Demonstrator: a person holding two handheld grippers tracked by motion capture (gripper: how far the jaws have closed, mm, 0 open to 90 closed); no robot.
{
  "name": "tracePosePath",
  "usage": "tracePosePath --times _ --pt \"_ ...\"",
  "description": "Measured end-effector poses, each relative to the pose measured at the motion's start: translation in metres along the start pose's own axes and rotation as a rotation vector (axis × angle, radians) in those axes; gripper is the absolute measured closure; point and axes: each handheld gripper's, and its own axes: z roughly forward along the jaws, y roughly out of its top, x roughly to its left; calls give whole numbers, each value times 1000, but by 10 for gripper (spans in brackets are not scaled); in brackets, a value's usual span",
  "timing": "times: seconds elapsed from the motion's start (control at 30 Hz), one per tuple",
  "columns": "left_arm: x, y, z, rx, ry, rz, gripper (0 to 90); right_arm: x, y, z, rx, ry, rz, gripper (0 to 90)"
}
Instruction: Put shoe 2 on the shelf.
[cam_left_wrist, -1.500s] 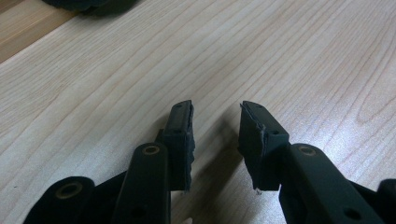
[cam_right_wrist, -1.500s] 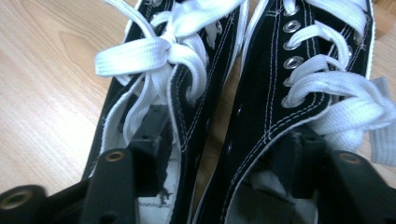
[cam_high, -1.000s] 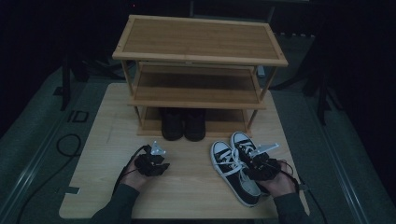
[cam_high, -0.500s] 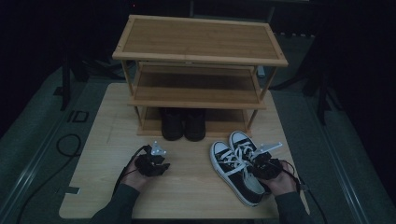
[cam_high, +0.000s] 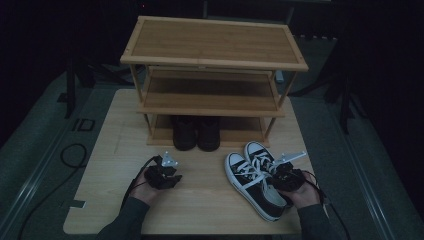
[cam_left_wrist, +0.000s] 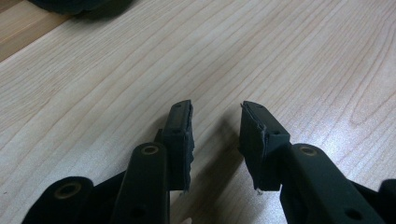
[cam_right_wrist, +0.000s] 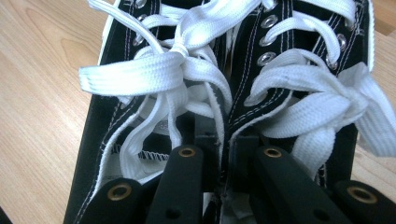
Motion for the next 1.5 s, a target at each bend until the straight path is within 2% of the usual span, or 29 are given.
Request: tracePosePath --times 0.6,1.27,1.5 --pt "0 0 0 1 1 4 646 -2 8 -13 -25 6 -34 853" --pt "0 -1 0 -3 0 3 645 -3 31 -25 -43 0 -126 853" --pt "-1 -1 0 -7 0 -1 644 -2 37 -30 -51 12 -154 853"
